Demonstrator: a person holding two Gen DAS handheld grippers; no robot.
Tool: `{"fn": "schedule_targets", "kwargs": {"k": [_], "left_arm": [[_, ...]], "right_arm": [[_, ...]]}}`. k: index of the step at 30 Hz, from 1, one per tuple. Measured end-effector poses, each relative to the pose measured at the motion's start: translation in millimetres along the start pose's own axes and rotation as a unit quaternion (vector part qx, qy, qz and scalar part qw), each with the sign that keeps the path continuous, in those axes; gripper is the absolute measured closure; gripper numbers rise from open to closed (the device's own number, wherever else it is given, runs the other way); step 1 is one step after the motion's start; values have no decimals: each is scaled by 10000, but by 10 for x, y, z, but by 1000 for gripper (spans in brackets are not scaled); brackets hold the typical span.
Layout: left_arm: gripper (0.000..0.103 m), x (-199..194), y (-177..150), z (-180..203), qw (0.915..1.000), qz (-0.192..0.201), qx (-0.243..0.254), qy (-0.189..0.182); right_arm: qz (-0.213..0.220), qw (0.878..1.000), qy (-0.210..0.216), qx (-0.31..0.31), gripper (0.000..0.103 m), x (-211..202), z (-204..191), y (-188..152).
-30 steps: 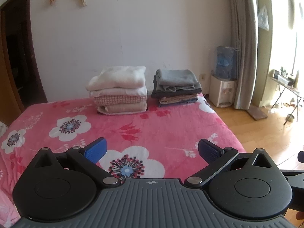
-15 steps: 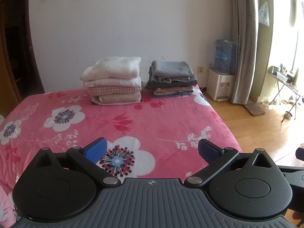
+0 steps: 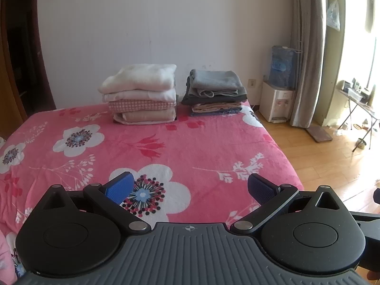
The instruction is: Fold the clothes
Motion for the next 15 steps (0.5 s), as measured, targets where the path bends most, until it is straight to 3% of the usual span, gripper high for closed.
{"fn": "schedule_targets", "kwargs": {"k": [15], "left_arm": [[0,15,-39,-4,10000,2,44,71]], "right_arm": [[-46,10000,50,38,0,42,18,-31]]}}
Point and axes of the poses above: each gripper's, at about its wrist camera, not at the fingertips, and x roughly the way its jaws point, z to its right, y to its top, the point moved 10 cm from there along x, roughly the way its jaws point, and after that the axes turned 12 degrees about -z, right-handed, at the moved point
